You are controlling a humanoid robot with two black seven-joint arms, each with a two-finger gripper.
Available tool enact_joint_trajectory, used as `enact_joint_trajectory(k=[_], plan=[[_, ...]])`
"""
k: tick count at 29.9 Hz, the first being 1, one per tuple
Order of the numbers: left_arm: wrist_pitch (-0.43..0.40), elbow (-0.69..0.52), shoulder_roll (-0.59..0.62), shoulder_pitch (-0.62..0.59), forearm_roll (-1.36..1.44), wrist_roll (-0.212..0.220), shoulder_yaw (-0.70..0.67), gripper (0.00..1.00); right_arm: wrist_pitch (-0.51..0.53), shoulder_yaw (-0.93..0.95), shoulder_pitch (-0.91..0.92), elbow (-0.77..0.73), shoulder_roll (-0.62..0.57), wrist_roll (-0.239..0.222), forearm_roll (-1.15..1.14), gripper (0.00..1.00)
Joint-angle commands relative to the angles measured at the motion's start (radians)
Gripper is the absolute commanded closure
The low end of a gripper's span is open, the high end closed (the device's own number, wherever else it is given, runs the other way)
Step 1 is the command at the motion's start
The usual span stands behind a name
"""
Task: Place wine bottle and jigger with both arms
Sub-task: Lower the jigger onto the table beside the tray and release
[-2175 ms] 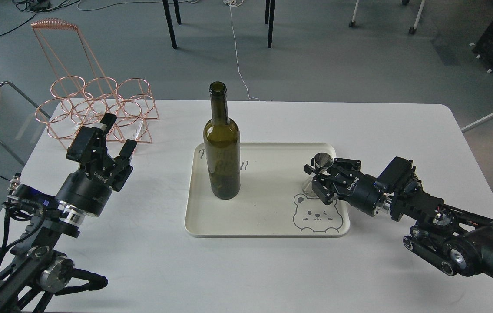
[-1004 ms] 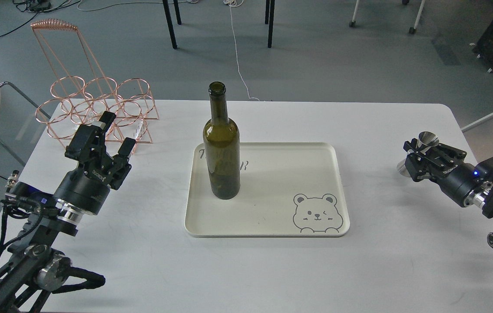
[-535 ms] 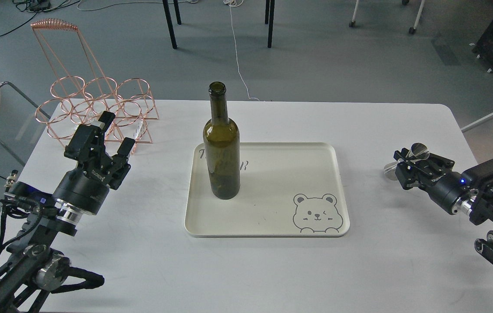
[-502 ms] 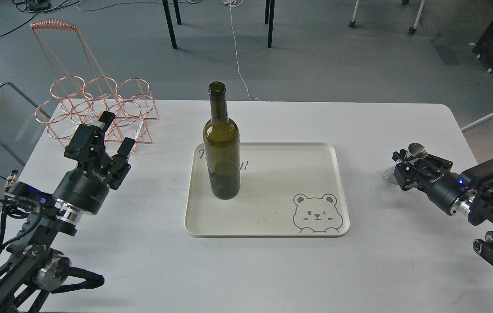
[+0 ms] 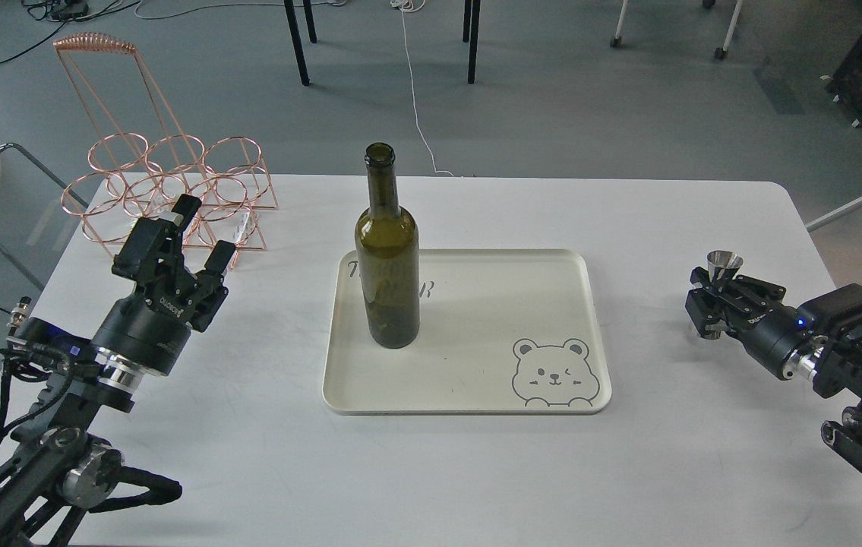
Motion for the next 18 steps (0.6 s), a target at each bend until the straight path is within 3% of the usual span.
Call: enact_joint_trajectory(k=[1,8,18], plan=[[-0.001,0.000,0.000,0.000,0.000,0.000,0.000,0.02,0.000,0.000,0.001,-0.002,0.001,0.000,0.000,0.93],[-0.001,0.000,-0.002,0.000,0.000,0.000,0.000,0.02,0.000,0.002,0.005,-0.004,0.021,0.000,0.000,0.90],[-0.001,0.000,0.000,0.000,0.000,0.000,0.000,0.02,0.000,0.003,0.006,-0.004,0.027,0.000,0.000,0.74]])
